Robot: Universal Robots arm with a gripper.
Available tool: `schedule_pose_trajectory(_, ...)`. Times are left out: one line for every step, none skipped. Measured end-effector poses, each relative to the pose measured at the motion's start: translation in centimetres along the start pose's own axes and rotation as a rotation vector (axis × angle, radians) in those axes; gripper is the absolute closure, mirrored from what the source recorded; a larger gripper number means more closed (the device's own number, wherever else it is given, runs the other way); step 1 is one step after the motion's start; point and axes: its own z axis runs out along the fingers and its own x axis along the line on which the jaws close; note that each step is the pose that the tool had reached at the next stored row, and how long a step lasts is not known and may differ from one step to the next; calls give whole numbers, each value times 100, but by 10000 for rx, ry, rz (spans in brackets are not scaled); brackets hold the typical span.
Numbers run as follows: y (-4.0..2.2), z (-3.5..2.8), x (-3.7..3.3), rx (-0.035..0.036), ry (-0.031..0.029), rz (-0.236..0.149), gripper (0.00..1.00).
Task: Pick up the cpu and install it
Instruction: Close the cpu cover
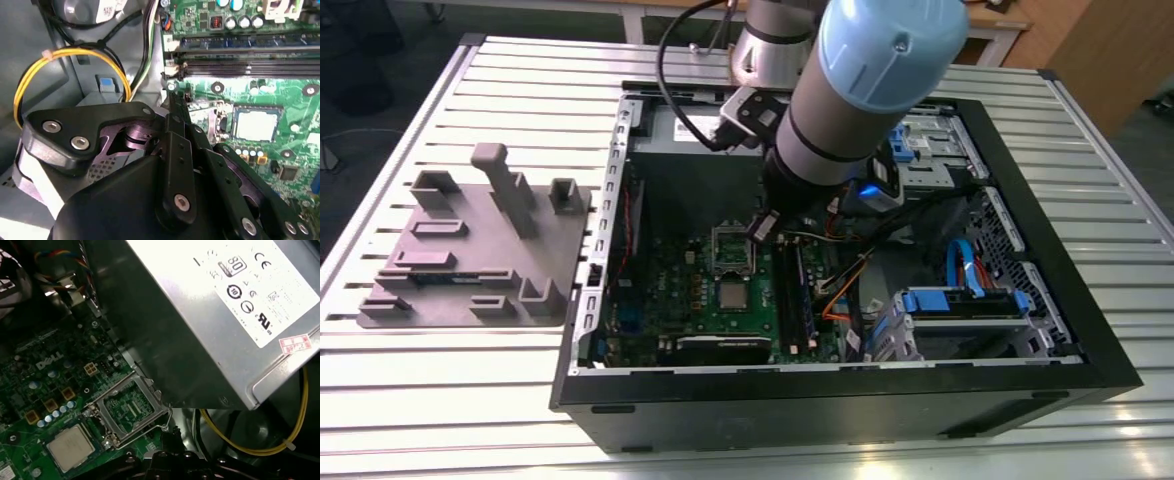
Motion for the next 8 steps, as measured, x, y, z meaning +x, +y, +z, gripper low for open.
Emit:
schedule_pose_trajectory(-4, 12, 1, -28, -39, -4, 90)
schedule_pose_trajectory(-6, 23, 2, -60, -84, -8, 90)
schedule_pose_trajectory(-8, 36, 3, -91, -127, -12, 90)
schedule_pose_trajectory(-11, 47, 5, -119, -165, -17, 90)
schedule_pose_trajectory(-14, 60, 7, -147, -204, -21, 90)
schedule_pose_trajectory(-17, 73, 9, -171, -236, -24, 90)
schedule_pose_trajectory(-19, 86, 11, -188, -258, -27, 90)
schedule_pose_trajectory(-22, 99, 12, -201, -277, -28, 90)
